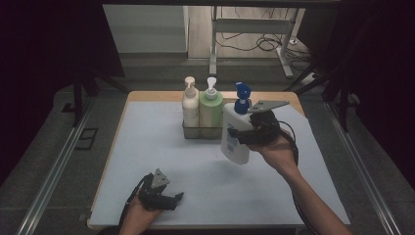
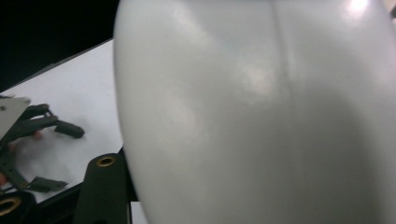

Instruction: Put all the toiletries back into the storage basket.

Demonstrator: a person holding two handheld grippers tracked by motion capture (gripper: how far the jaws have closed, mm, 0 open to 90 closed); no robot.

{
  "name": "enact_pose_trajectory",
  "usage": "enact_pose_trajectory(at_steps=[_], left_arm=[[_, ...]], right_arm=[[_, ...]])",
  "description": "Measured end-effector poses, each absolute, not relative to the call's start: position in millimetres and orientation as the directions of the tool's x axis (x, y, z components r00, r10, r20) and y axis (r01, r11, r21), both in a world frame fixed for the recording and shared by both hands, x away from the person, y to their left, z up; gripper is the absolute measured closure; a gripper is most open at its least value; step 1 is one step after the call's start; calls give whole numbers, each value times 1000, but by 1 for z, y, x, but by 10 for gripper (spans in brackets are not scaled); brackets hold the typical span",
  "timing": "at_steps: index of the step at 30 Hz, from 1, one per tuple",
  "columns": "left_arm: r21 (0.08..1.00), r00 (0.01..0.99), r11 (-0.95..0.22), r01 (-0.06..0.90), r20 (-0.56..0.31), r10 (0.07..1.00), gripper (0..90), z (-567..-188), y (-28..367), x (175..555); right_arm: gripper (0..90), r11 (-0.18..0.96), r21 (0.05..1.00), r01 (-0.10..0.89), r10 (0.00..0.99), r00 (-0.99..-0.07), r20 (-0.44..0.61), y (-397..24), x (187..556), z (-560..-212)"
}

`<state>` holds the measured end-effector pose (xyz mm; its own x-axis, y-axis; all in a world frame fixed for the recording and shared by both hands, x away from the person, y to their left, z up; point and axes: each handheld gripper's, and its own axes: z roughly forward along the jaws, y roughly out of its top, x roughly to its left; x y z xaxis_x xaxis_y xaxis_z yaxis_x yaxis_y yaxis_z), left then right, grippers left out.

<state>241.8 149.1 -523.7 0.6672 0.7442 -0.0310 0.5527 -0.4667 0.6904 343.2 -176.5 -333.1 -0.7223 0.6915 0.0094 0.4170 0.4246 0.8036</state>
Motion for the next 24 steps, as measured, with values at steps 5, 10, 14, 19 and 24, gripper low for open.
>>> enact_pose_trajectory(at_steps=[5, 10, 14, 19, 24], left_arm=[[691, 665, -463, 555, -34, 746, 124, -524, 149, 242], [691, 667, -466, 552, -30, 745, 124, -524, 149, 242], [691, 667, -466, 553, -31, 745, 124, -524, 149, 242], [691, 666, -465, 553, -31, 745, 124, -524, 149, 242], [692, 666, -465, 552, -31, 745, 124, -524, 149, 242]], right_arm=[[399, 411, 811, 416, 717, -697, -6, -181, 351, -328], [400, 404, 816, 413, 739, -673, -25, -184, 361, -324], [401, 394, 816, 424, 752, -659, -21, -185, 367, -322], [401, 383, 819, 427, 773, -634, -31, -184, 381, -319], [402, 369, 824, 429, 787, -617, -31, -182, 392, -318]])
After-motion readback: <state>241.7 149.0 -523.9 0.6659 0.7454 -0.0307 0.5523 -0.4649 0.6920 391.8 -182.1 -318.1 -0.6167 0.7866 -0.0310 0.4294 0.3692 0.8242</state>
